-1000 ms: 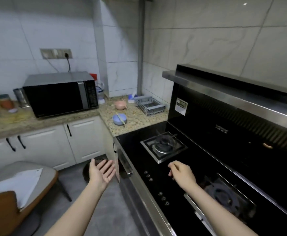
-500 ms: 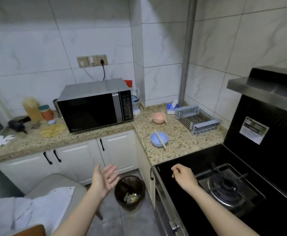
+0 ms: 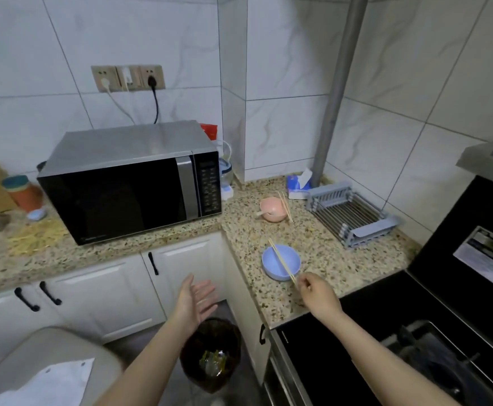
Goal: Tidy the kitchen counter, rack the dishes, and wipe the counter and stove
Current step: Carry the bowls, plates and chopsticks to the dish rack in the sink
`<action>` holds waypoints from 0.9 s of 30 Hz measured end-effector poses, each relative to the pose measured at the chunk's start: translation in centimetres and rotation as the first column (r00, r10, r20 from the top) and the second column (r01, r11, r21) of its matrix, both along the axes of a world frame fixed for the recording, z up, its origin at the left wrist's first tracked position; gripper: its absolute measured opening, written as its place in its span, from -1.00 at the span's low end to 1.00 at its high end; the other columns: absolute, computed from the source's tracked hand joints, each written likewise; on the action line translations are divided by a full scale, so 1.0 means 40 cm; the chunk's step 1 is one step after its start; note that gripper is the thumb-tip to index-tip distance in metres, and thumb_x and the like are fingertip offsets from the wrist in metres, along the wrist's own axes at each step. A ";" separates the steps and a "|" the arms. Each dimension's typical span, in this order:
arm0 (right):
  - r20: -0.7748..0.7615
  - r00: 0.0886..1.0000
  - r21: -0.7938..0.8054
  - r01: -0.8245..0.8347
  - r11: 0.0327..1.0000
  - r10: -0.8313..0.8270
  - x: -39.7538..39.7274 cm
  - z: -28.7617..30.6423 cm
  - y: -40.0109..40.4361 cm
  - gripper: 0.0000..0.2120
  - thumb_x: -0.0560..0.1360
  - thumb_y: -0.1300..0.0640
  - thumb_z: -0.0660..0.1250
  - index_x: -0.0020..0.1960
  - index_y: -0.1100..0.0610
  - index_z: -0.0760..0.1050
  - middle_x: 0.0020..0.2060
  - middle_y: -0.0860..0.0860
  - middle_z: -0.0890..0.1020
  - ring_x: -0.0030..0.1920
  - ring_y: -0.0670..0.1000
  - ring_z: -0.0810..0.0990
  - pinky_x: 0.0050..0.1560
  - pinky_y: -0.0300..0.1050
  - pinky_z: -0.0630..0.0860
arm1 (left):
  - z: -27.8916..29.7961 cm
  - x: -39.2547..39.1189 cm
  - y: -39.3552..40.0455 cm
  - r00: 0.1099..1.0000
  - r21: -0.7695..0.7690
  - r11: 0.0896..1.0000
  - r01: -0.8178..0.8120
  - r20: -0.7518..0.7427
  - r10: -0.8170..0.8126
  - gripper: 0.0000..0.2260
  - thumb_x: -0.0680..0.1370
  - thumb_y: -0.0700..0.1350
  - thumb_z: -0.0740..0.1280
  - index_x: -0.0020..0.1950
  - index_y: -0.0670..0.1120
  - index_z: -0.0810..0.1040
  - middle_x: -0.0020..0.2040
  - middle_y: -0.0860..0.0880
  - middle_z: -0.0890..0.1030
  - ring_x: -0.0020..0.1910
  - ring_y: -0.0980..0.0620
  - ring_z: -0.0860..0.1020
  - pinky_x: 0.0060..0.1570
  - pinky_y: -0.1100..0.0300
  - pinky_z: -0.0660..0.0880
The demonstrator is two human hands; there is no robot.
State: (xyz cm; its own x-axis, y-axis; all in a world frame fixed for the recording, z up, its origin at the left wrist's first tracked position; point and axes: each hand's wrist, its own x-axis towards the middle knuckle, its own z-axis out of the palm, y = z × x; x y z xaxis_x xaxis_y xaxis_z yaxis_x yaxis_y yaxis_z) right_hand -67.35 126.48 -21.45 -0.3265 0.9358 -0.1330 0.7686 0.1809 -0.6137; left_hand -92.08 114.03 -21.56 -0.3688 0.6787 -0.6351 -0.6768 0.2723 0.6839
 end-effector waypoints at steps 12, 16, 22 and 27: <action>0.398 0.902 -0.245 -0.072 0.967 0.168 -0.210 -0.080 0.259 -0.87 0.59 0.14 0.15 -0.12 0.08 0.25 -0.31 -0.04 0.27 -0.27 0.05 0.32 -0.20 -0.10 0.32 | -0.128 -0.134 0.480 0.866 -0.114 0.870 0.479 -0.099 -0.490 -0.81 0.61 -0.07 0.21 0.15 -0.13 0.48 0.06 -0.10 0.56 -0.16 -0.02 0.55 -0.23 0.19 0.47; 0.423 0.885 -0.273 -0.081 0.959 0.195 -0.242 -0.150 0.297 -0.94 0.62 0.14 0.10 0.08 0.09 0.31 -0.17 0.05 0.42 -0.30 -0.08 0.34 -0.10 -0.06 0.36 | -0.157 -0.139 0.563 0.746 -0.181 0.775 0.605 -0.210 -0.632 -0.94 0.60 -0.13 0.24 0.04 -0.09 0.43 -0.05 -0.08 0.56 -0.27 0.03 0.54 -0.36 0.24 0.46; 0.357 0.930 -0.105 0.135 0.985 -0.090 -0.229 -0.161 0.316 -0.70 0.62 -0.13 0.06 -0.02 -0.01 0.51 -0.17 0.11 0.59 -0.15 0.06 0.58 -0.14 -0.06 0.43 | -0.206 -0.076 0.624 0.497 -0.260 0.599 0.757 -0.366 -0.787 -0.76 0.57 -0.21 0.25 -0.28 -0.02 0.36 -0.35 -0.07 0.41 -0.45 0.05 0.39 -0.47 0.27 0.28; 0.184 0.945 -0.034 0.282 0.959 -0.271 -0.176 -0.104 0.352 -0.92 0.64 0.04 0.08 0.02 0.00 0.31 -0.37 -0.03 0.46 -0.37 0.08 0.45 -0.42 -0.08 0.21 | -0.232 -0.024 0.650 0.231 -0.348 0.449 0.823 -0.516 -0.825 -0.78 0.53 -0.28 0.18 -0.26 -0.08 0.23 -0.29 -0.14 0.26 -0.33 0.00 0.23 -0.33 0.14 0.11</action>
